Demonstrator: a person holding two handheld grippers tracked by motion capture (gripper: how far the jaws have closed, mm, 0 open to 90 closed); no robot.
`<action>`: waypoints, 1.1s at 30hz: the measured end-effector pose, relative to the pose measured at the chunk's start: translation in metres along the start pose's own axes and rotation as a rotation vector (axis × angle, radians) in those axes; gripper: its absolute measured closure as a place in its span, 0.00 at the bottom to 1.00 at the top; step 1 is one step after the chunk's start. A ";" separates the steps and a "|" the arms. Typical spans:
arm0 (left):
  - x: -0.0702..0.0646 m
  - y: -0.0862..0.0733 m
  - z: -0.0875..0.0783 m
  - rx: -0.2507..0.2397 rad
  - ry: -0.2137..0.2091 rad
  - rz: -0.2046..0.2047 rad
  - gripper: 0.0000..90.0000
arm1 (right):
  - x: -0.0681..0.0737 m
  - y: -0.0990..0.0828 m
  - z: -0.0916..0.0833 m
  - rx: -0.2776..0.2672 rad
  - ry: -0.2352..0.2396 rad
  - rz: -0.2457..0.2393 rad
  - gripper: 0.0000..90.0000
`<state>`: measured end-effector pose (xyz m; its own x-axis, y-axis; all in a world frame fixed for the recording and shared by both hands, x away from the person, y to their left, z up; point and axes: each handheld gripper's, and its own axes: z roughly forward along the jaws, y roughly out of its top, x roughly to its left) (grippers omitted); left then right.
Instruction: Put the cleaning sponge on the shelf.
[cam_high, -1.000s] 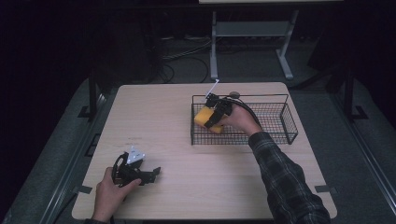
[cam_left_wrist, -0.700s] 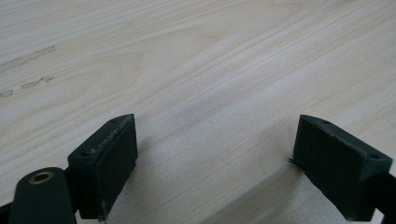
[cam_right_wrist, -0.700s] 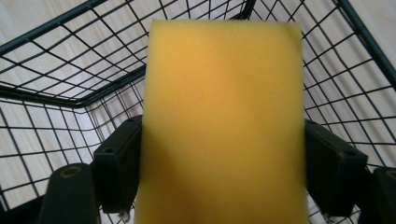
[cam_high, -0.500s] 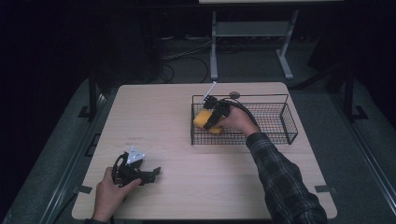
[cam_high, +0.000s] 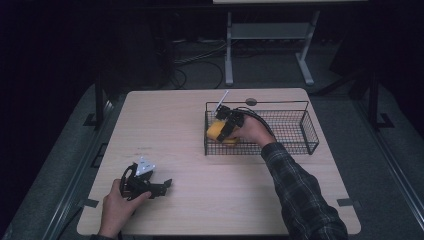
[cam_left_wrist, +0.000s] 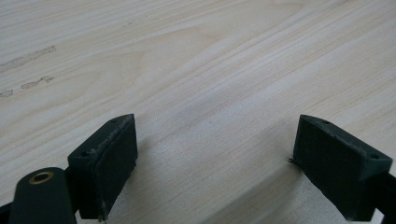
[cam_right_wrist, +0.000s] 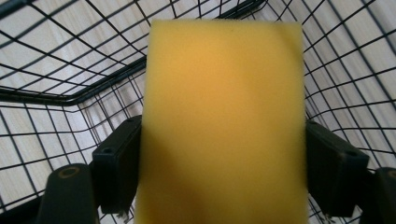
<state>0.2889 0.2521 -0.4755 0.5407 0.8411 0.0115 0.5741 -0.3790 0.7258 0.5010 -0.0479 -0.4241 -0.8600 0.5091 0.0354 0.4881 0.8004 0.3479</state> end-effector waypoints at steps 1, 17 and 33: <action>0.000 0.000 0.000 0.001 0.000 0.000 0.14 | 0.000 0.000 0.000 0.003 0.001 0.001 0.25; 0.000 0.000 0.000 0.001 0.000 -0.001 0.14 | 0.000 0.000 -0.002 0.004 0.002 0.015 0.20; 0.000 0.000 0.000 0.001 0.001 -0.001 0.14 | 0.006 -0.011 -0.041 -0.073 -0.024 0.023 0.16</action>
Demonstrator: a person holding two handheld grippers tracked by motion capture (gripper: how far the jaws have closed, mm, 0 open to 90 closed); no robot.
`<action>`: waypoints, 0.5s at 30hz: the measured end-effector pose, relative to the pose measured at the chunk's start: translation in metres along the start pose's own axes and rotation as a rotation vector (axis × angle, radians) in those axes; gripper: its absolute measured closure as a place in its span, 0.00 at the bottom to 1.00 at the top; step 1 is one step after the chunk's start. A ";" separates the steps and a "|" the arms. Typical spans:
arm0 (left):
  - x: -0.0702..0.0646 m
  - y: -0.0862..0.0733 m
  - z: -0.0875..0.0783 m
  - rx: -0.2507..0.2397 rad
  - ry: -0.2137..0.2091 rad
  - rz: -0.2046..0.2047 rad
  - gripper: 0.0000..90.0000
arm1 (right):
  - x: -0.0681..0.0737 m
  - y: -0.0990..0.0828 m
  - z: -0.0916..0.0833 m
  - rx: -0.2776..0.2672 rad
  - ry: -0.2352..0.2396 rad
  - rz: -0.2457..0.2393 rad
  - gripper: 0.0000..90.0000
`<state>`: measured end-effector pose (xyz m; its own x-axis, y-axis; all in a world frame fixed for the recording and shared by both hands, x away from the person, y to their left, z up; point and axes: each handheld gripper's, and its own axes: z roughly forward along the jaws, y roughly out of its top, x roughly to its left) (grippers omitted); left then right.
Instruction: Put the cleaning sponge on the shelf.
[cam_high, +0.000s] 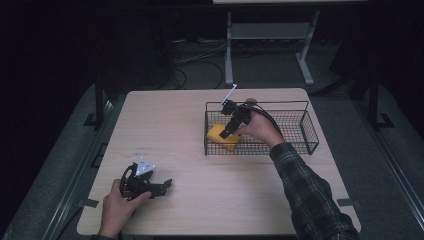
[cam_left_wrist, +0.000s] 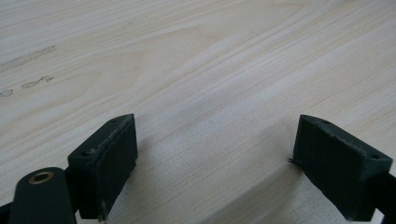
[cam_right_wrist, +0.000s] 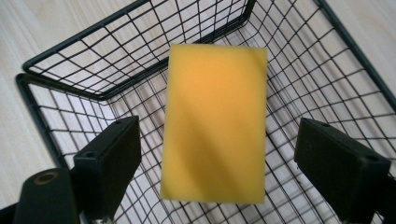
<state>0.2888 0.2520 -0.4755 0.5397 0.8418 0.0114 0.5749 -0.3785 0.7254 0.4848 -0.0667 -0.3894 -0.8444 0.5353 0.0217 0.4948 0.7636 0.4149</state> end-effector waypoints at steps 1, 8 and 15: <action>0.000 0.000 0.000 0.000 0.000 0.000 0.14 | 0.000 0.000 0.000 0.000 0.000 0.000 0.16; 0.000 0.000 0.000 0.000 0.000 0.000 0.14 | 0.003 -0.011 -0.016 -0.044 -0.012 0.002 0.16; 0.000 0.000 0.000 -0.003 0.000 -0.003 0.14 | 0.009 -0.025 -0.029 -0.068 -0.019 0.011 0.16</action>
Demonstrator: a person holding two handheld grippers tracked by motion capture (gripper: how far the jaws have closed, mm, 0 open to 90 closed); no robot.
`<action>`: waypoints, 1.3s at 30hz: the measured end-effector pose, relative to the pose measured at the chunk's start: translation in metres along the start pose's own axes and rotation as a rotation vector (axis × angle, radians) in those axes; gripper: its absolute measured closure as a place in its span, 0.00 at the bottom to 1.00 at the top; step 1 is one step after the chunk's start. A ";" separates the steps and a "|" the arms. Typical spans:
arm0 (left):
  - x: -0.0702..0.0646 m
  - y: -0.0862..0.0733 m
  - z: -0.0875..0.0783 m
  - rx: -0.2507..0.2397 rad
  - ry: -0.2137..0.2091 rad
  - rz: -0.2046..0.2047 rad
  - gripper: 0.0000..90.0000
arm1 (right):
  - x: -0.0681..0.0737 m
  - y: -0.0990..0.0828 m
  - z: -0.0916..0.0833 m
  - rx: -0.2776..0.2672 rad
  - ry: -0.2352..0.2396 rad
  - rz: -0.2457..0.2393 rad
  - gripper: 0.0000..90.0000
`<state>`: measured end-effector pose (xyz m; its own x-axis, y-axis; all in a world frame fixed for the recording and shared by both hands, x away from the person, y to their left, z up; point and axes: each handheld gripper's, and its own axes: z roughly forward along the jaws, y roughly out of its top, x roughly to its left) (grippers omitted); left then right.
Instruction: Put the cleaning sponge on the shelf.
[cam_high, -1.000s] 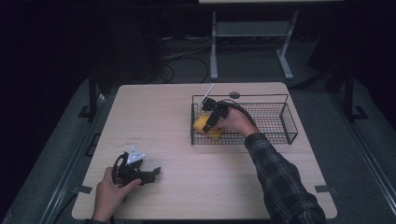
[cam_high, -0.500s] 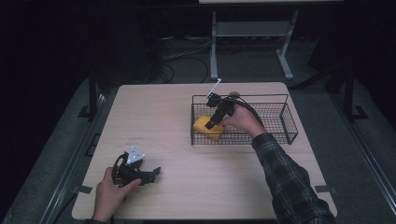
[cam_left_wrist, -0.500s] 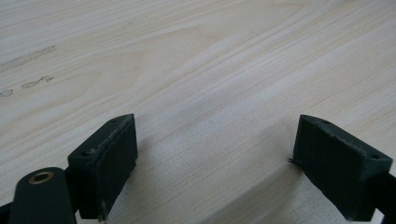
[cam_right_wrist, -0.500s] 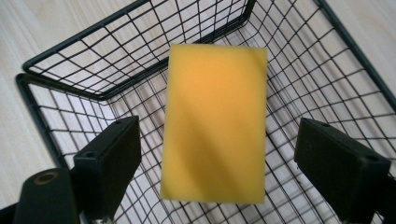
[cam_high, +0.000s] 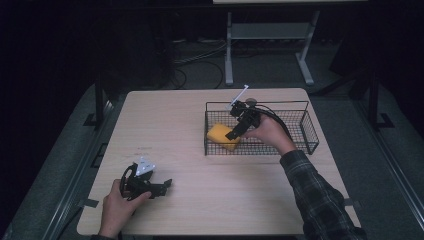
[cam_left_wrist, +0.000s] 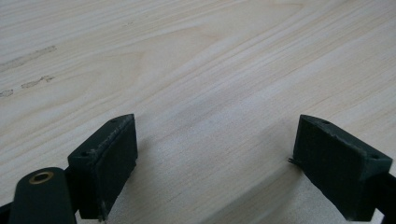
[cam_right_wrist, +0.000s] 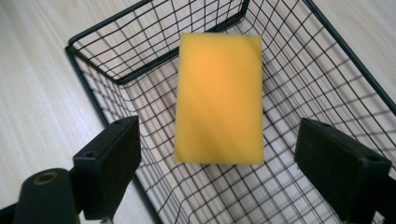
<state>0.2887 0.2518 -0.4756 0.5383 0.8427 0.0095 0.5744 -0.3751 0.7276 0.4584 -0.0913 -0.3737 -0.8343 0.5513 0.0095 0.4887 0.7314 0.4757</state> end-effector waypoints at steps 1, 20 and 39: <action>0.000 0.000 0.000 0.002 0.000 0.002 0.14 | 0.001 -0.002 -0.002 -0.004 -0.002 0.002 0.16; 0.000 0.000 0.000 0.002 0.000 0.002 0.14 | 0.013 -0.060 -0.038 -0.090 -0.022 0.048 0.16; 0.000 0.000 0.000 0.002 0.000 0.002 0.14 | 0.022 -0.123 -0.055 -0.170 -0.050 0.107 0.16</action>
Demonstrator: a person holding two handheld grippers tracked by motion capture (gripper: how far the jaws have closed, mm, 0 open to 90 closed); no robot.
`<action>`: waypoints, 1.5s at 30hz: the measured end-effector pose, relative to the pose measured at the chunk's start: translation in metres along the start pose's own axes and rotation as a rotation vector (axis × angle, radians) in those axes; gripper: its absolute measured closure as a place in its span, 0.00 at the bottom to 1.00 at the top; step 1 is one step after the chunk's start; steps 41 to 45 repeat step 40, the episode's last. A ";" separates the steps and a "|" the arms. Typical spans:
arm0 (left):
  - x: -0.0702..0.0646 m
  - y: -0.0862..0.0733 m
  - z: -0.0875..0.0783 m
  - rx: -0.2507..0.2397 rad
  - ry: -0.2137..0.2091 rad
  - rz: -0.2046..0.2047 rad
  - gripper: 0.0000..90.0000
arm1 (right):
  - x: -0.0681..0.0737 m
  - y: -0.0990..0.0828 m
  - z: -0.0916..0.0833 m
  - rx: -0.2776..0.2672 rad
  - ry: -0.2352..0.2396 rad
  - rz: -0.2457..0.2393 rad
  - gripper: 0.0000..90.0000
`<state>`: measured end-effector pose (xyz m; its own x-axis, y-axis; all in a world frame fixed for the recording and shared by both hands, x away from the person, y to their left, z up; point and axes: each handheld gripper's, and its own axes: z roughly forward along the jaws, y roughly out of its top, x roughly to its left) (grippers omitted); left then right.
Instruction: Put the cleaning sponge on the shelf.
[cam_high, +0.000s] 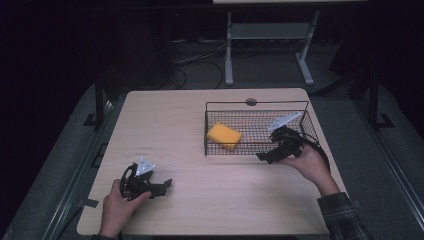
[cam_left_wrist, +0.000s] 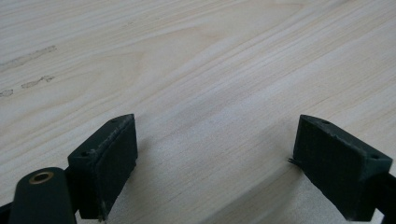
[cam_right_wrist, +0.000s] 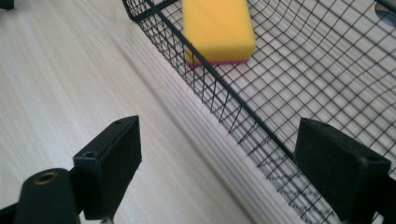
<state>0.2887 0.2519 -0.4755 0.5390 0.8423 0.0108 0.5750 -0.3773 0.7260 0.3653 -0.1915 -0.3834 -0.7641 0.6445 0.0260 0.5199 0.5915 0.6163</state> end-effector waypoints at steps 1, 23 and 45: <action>0.000 0.000 0.000 0.000 0.000 0.000 0.14 | 0.001 -0.004 -0.002 -0.005 0.002 0.009 0.16; 0.000 0.000 0.000 -0.002 0.001 0.000 0.14 | 0.011 -0.084 0.000 -0.052 -0.039 0.103 0.16; 0.000 0.000 0.000 0.000 0.001 0.003 0.14 | 0.011 -0.134 0.005 -0.049 -0.109 0.174 0.15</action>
